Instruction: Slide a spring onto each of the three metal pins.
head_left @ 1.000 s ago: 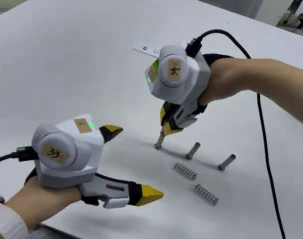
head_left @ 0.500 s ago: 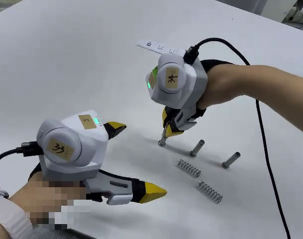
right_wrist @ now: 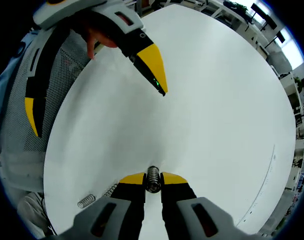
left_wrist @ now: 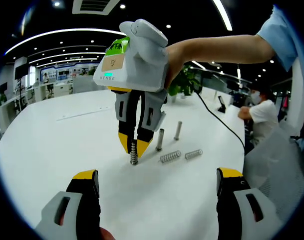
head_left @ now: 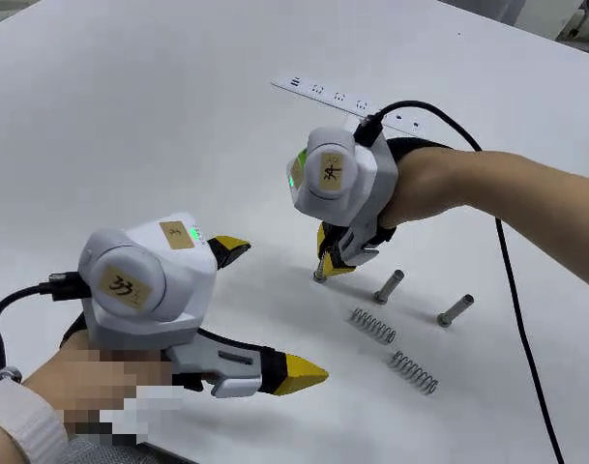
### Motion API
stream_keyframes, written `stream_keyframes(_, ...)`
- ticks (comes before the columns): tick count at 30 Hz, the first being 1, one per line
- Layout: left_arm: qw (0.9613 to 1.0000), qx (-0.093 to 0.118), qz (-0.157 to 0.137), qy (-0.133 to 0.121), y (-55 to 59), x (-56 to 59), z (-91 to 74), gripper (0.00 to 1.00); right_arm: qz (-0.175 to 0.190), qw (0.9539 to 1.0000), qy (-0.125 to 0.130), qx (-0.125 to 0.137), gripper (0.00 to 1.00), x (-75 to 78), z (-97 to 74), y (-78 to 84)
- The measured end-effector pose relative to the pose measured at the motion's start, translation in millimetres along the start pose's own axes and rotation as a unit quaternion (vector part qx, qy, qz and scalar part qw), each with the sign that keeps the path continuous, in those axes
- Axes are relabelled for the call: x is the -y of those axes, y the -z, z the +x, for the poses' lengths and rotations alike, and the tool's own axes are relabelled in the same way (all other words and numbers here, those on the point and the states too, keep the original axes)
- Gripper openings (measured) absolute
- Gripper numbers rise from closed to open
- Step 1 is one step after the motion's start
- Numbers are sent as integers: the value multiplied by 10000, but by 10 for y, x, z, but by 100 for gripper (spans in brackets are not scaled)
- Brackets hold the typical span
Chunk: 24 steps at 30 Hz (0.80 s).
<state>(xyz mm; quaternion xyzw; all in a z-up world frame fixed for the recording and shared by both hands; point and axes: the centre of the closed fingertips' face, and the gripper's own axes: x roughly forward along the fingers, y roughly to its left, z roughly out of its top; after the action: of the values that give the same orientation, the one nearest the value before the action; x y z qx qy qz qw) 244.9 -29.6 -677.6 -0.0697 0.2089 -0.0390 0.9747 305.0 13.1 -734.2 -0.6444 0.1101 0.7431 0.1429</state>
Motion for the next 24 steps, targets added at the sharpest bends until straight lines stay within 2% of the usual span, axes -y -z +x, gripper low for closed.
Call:
stream_keyframes(10,10000,-7,-20,-5,7,2,-5,99,44,10000,-3,61,14,-9,23,-12)
stream_keyframes(13,10000,-17,-1,-34,15,-11,-8,100,98,9997,-47,214,26,-27,30,-52)
stream_keyframes(15,10000,-7,-21,-40,14,-14,-12,100,157,9993,-39,338,27,-32,28,-71)
stream_keyframes(17,10000,-10,-8,-52,15,-14,-15,100,250,9988,-24,421,33,-25,4,-65)
stream_keyframes(20,10000,-13,-12,-48,17,-9,-15,100,411,9975,-5,578,44,-18,-16,-75)
stream_keyframes(24,10000,-30,-4,-43,31,-9,-13,100,626,9949,175,772,64,-2,-80,-43)
